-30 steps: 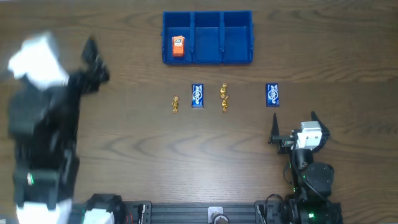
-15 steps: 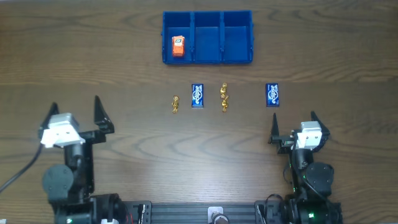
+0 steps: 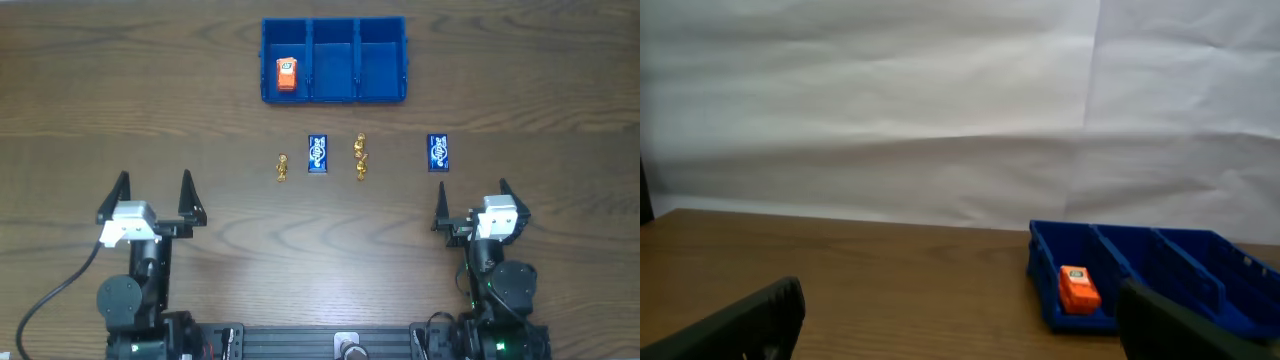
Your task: Sort Candies Into Trays
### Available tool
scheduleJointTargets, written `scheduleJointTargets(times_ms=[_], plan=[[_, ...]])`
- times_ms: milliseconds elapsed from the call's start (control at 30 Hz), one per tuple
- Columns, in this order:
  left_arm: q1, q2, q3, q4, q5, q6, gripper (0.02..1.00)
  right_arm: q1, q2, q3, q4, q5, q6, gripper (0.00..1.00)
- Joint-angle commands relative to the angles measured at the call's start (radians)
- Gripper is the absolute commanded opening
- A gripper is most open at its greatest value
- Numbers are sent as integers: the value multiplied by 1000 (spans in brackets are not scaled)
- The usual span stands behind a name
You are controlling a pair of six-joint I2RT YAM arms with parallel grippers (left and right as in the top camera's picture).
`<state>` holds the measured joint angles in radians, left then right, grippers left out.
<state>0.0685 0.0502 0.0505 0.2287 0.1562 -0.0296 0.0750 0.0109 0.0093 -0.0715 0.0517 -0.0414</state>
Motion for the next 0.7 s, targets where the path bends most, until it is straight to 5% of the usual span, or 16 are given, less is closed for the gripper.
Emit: scheduleJointTargets(times_ms=[33,700], plan=[[-10,-47,-46,-14,20,-11,998,-5,-7,-2,-5,-2,-13,998],[-62,-46,-46,-291,17,79,996,-5,-7,-2,-5,-2,-12,998]])
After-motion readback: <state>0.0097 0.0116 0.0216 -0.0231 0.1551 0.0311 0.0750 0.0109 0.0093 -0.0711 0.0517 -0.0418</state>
